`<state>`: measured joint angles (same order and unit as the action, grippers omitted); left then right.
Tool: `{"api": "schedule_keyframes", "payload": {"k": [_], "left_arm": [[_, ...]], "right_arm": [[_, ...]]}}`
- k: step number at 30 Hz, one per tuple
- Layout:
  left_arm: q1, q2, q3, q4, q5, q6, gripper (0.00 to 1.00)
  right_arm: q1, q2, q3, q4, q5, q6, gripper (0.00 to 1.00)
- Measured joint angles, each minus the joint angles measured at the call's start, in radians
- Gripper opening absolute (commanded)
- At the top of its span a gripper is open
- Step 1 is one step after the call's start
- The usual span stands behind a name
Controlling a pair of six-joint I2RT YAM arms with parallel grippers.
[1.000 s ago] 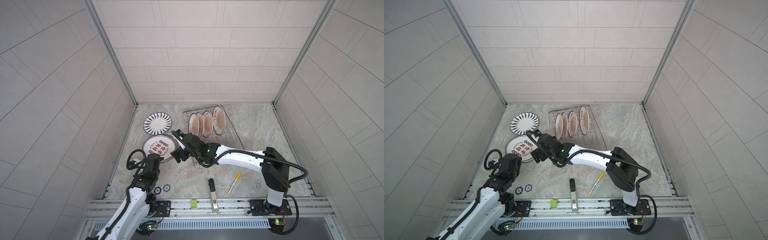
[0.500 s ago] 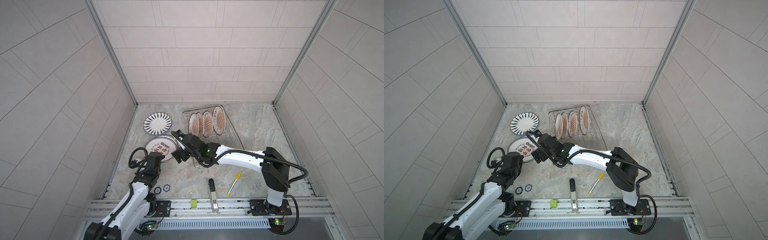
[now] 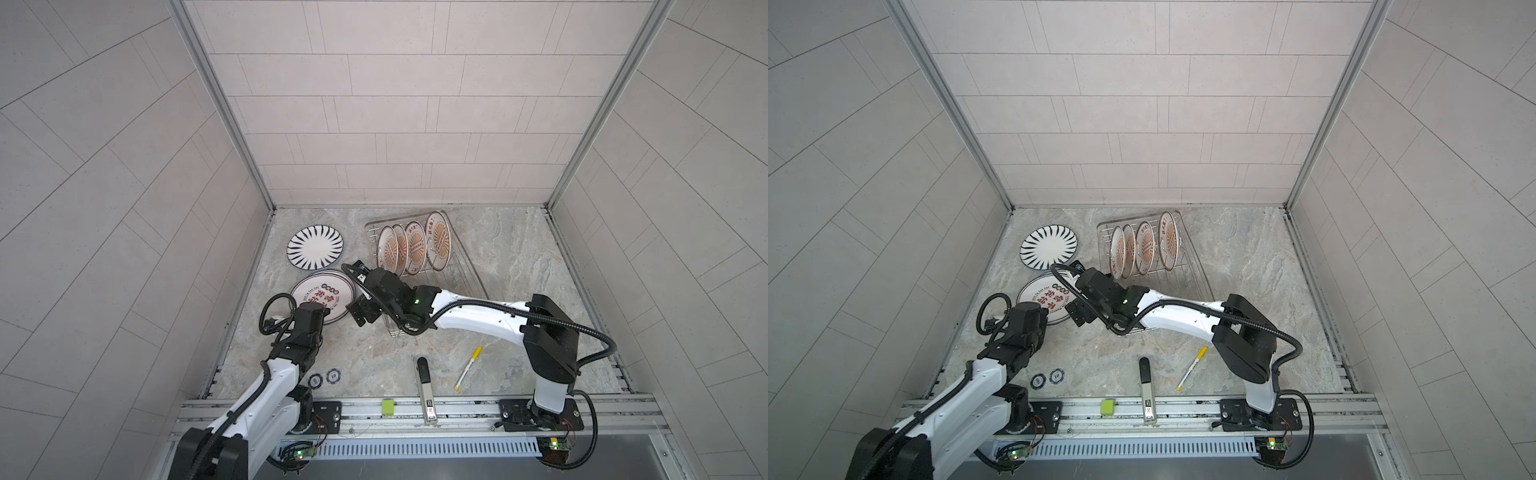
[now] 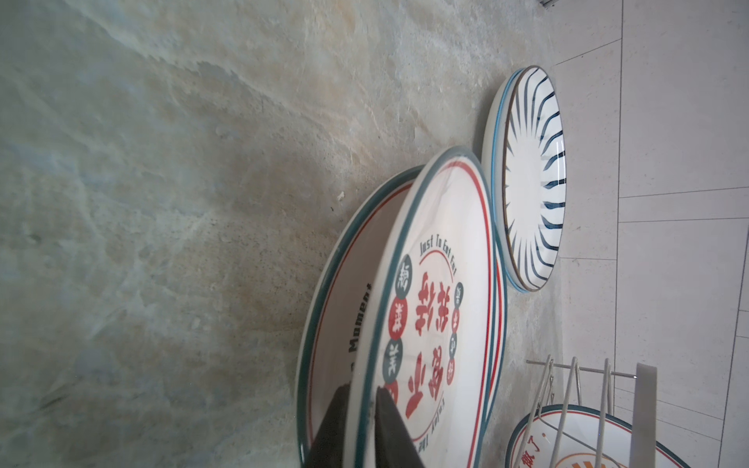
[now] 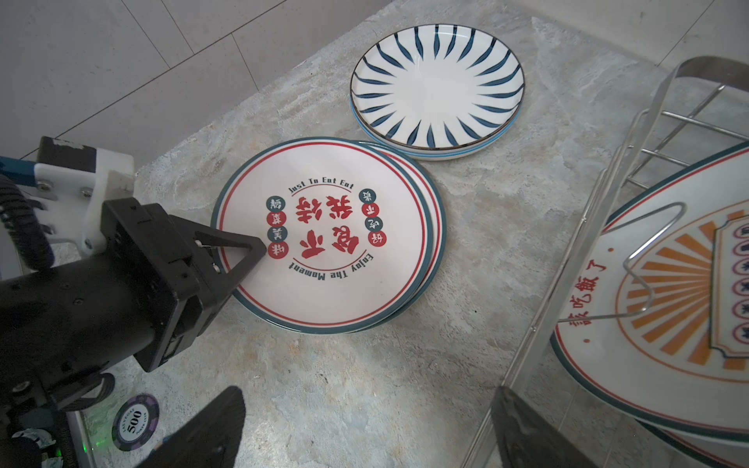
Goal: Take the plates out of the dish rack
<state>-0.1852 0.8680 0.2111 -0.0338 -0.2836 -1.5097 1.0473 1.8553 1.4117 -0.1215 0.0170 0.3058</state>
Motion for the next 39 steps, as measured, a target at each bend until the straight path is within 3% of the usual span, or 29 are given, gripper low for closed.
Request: {"api": "schedule_keyframes", "payload": {"k": [7,14,21,30,32,39], "left_arm": [[0.003,0.027,0.000,0.029,0.007,0.006,0.32],[0.004,0.063,0.000,0.059,0.013,0.011,0.35],[0.004,0.077,0.000,0.093,0.003,0.021,0.51],[0.004,0.103,0.000,0.130,-0.029,0.024,0.53],[0.004,0.108,0.000,0.138,-0.036,0.026,0.62],[0.004,0.108,0.012,0.133,-0.072,0.045,0.71]], "right_arm": [[0.000,0.000,0.000,-0.002,0.008,-0.004,0.96],[0.000,0.000,0.000,-0.003,0.011,-0.010,0.96],[0.000,0.000,0.000,-0.004,0.011,-0.011,0.96],[0.002,0.000,0.000,-0.011,0.014,-0.011,0.95],[0.006,0.000,0.000,-0.013,0.017,-0.011,0.95],[0.010,0.000,0.000,-0.019,0.028,-0.015,0.95]]}}
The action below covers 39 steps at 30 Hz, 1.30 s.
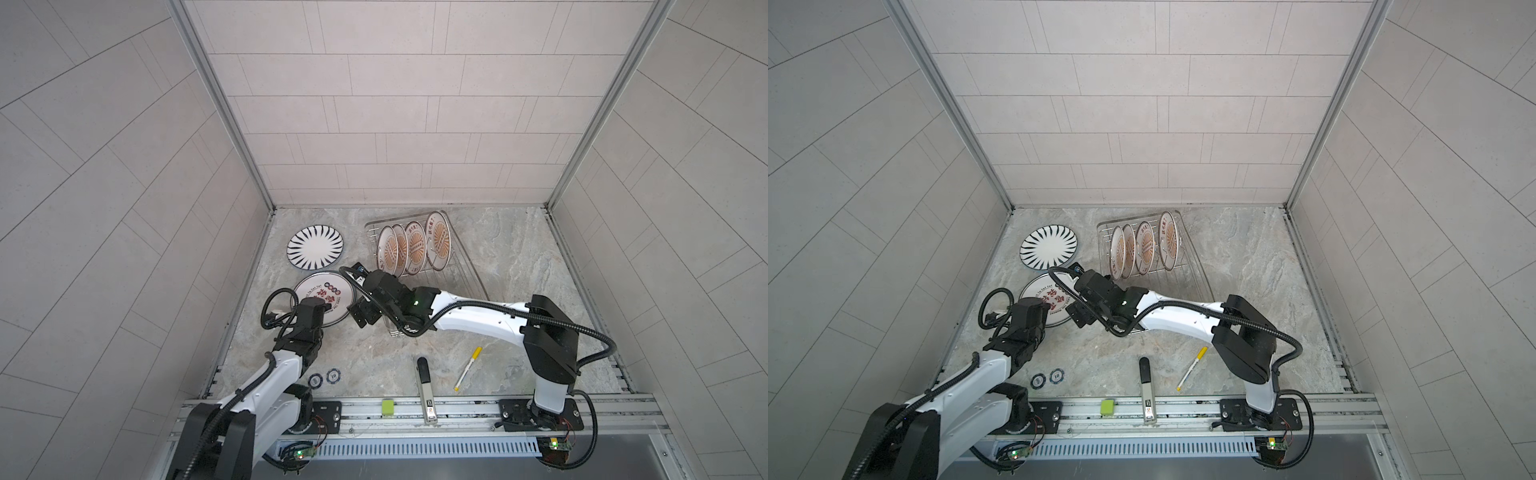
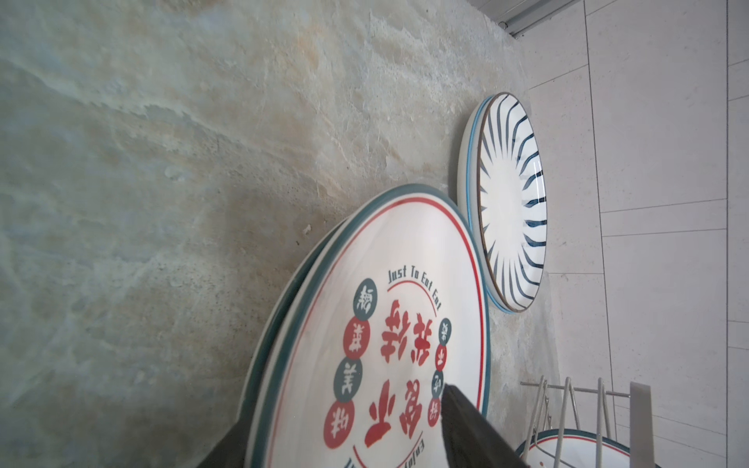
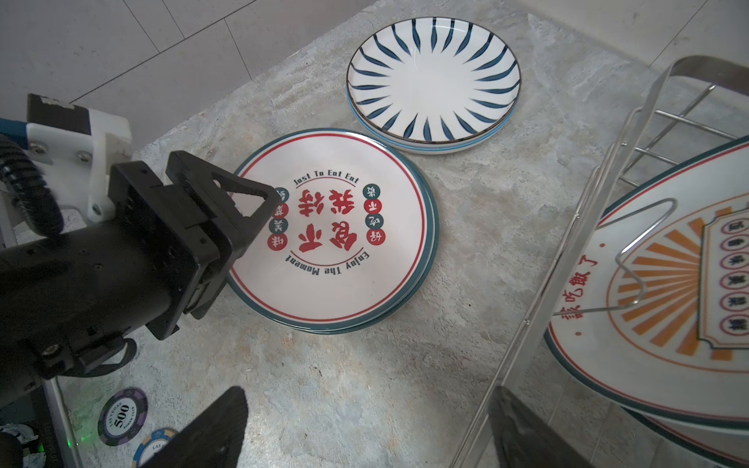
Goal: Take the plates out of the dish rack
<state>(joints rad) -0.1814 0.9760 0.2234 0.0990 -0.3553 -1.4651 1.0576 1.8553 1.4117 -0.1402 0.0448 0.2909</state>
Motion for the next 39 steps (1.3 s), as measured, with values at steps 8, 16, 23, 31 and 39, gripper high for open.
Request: {"api": "schedule_keyframes", "payload": {"k": [8,16,23,31,39], "left_arm": [[0.000,-0.036,0.007,-0.038,-0.018,0.061,0.76],[0.000,-0.088,0.011,-0.098,-0.033,0.086,0.76],[0.000,-0.121,0.011,-0.142,-0.035,0.105,0.76],[0.000,-0.127,0.011,-0.156,-0.024,0.118,0.91],[0.000,-0.191,0.011,-0.165,-0.021,0.132,0.92]], "right_arm": [[0.000,0.000,0.000,-0.002,0.006,0.000,0.95],[0.000,0.000,0.000,-0.006,0.010,-0.001,0.95],[0.000,0.000,0.000,-0.006,0.014,-0.003,0.95],[0.001,0.000,0.000,-0.016,0.021,-0.007,0.95],[0.003,-0.030,0.000,-0.030,0.039,-0.014,0.94]]}}
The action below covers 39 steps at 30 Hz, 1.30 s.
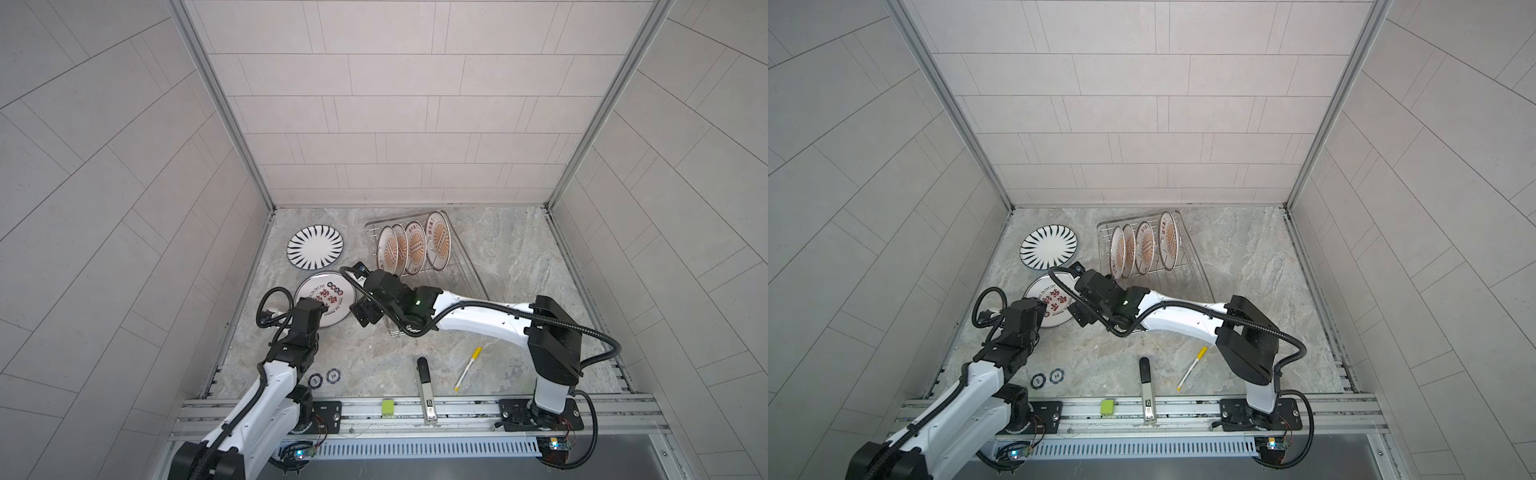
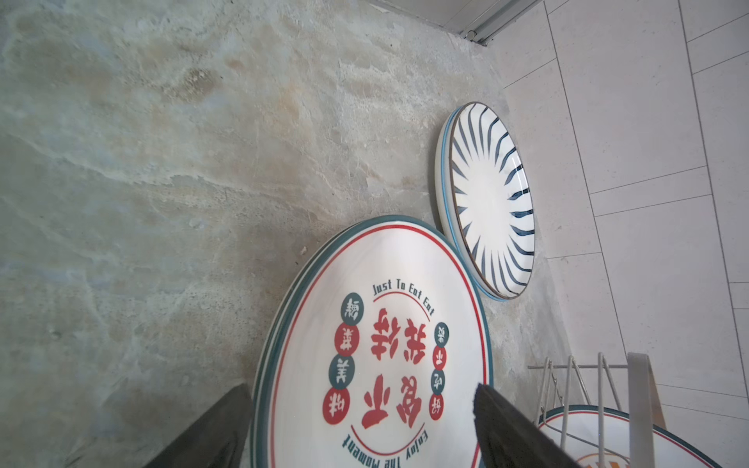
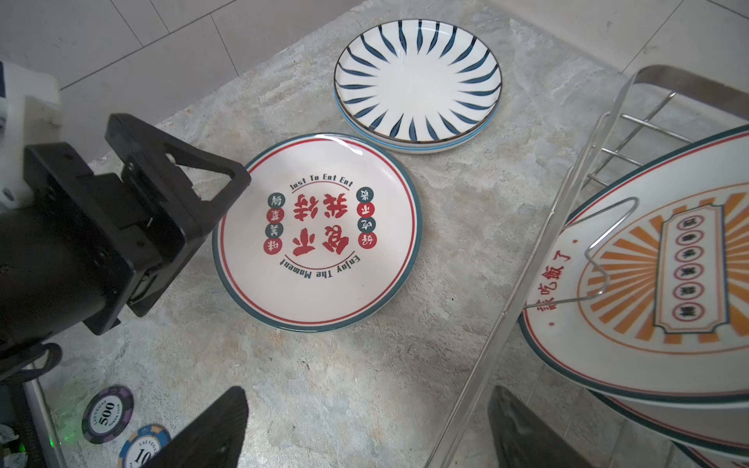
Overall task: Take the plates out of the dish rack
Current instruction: 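Grasp the nearest sunburst plate with the right gripper while the left rises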
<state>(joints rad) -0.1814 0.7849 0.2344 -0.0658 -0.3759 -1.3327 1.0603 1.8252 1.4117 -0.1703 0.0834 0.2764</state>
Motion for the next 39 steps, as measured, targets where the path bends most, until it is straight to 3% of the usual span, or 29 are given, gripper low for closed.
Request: {"api": "schedule_keyframes", "payload": {"k": [5,14,19,28,39], "left_arm": [[0.000,-0.072,-0.002,-0.006,0.015,0.029,1.00],[-0.013,-0.245,-0.035,0.090,0.109,0.175,1.00],[-0.042,-0.259,-0.061,0.265,0.230,0.235,1.00],[-0.207,-0.145,-0.054,0.510,0.370,0.392,1.00],[-0.407,0.127,0.043,0.771,0.448,0.593,1.00]], "right_arm": [[0.000,-0.087,-0.045,0.006,0.025,-0.012,0.95],[-0.002,-0.320,-0.202,0.031,0.170,-0.032,1.00],[-0.035,-0.424,-0.259,0.032,0.227,-0.037,1.00],[-0.160,-0.529,-0.330,0.028,0.273,-0.036,1.00],[-0.380,-0.702,-0.446,0.031,0.231,0.017,1.00]]}}
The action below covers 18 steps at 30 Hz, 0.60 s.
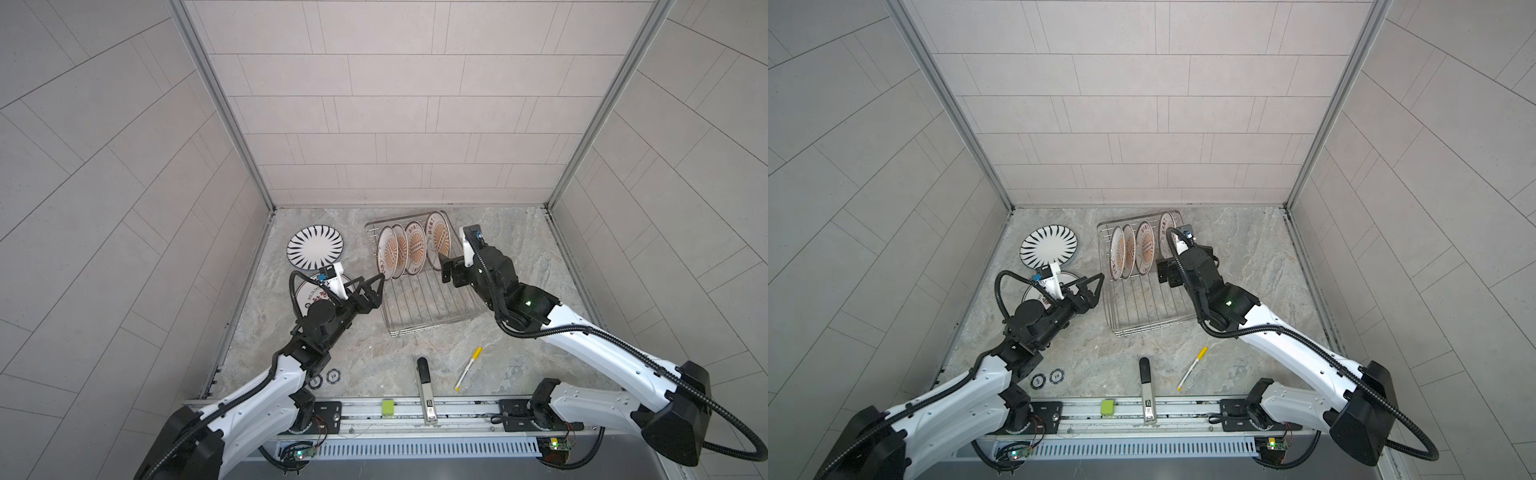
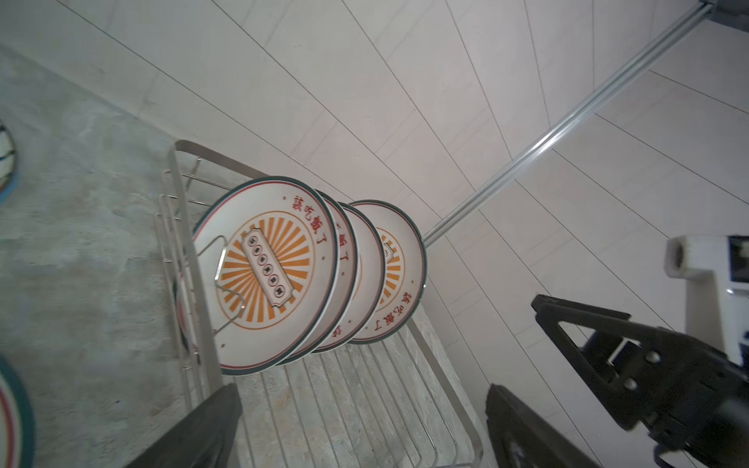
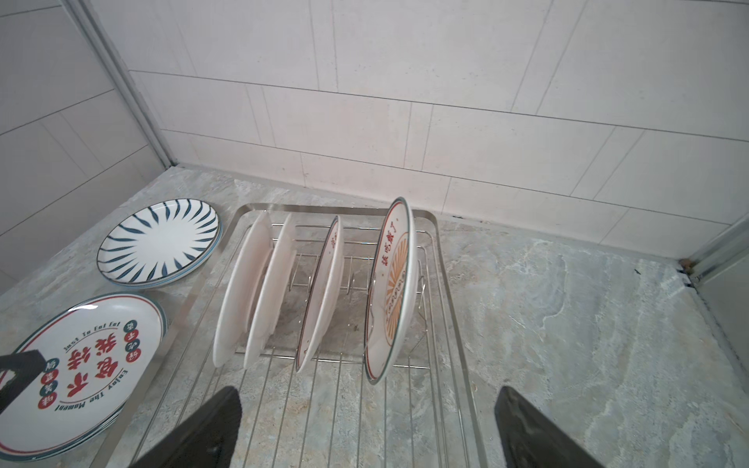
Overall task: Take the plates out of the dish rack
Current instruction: 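Grasp the nearest sunburst plate with the right gripper while the left rises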
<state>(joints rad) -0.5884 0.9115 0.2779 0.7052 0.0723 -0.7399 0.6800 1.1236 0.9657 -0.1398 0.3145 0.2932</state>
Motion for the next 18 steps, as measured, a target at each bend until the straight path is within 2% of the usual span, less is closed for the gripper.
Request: {"api": "schedule_keyframes", "payload": {"k": [6,10,14,18], "left_arm": [[-0.061,0.142,0.106,0.085,0.066,0.077,1.00],[-0.079,0.238,0.173,0.135,0.115,0.099,1.00],[-0.094,0.313,0.201,0.177,0.126,0.113,1.00],[-0.102,0.371,0.214,0.199,0.127,0.121,1.00]], "right_arm": [[-0.120,0.014,0.016,-0.007,-0.065,0.028,0.99],[-0.128,0.108,0.095,-0.023,-0.094,0.029,0.91],[-0.132,0.240,0.202,-0.051,-0.108,0.026,0.70],[-0.143,0.369,0.307,-0.095,-0.108,0.018,0.57]]}}
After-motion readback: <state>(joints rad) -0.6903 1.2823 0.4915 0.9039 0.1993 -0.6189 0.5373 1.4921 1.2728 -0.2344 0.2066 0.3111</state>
